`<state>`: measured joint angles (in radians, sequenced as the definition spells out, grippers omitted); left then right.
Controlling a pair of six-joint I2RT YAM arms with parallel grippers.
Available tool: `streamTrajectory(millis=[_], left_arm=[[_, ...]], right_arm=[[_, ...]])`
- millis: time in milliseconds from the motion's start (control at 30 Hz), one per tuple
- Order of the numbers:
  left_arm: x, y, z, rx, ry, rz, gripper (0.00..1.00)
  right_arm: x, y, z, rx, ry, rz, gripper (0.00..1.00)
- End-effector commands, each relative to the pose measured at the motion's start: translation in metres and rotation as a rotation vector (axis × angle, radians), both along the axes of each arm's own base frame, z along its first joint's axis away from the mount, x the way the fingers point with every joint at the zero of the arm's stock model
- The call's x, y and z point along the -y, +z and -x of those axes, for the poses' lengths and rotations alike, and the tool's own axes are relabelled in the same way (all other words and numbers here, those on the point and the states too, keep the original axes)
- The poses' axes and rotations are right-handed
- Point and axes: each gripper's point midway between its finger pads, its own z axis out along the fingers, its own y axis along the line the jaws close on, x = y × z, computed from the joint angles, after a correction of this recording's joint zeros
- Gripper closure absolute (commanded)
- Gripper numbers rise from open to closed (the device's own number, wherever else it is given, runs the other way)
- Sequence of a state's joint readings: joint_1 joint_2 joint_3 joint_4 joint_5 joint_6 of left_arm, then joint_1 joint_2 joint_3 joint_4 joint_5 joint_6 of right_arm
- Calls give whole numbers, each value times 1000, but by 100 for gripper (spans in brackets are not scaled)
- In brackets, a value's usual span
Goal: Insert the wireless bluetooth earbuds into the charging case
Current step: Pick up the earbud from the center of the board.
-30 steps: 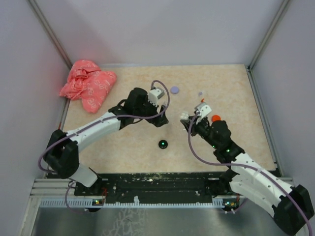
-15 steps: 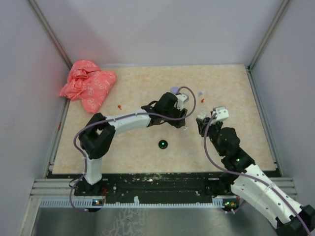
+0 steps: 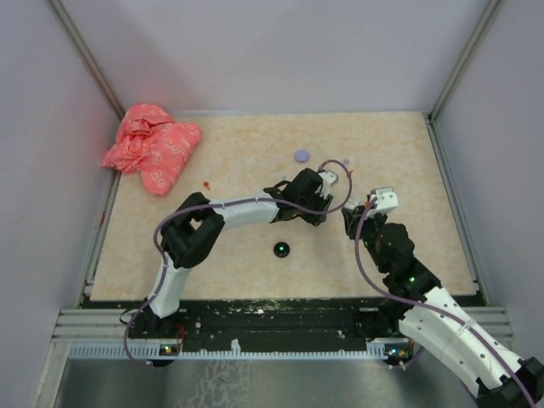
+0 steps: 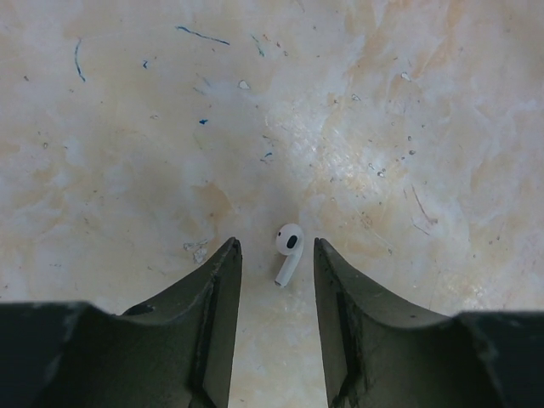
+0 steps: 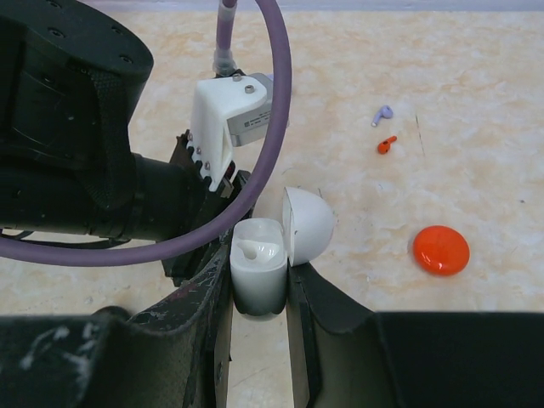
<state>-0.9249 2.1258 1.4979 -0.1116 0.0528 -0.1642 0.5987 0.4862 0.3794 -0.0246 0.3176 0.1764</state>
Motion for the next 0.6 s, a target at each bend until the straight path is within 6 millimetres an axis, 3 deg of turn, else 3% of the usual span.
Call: streamTrajectory(millis=[0, 333, 567], left_arm=[[10, 3, -6, 28, -1, 8, 57], [12, -18, 4, 3, -21, -33, 61], [-7, -24, 4, 9, 12, -105, 79]], right_arm=[[3, 15, -2, 43, -21, -36, 100], [1, 13, -2, 37, -12, -39, 100], [-1, 13, -1, 38, 0, -40, 100]])
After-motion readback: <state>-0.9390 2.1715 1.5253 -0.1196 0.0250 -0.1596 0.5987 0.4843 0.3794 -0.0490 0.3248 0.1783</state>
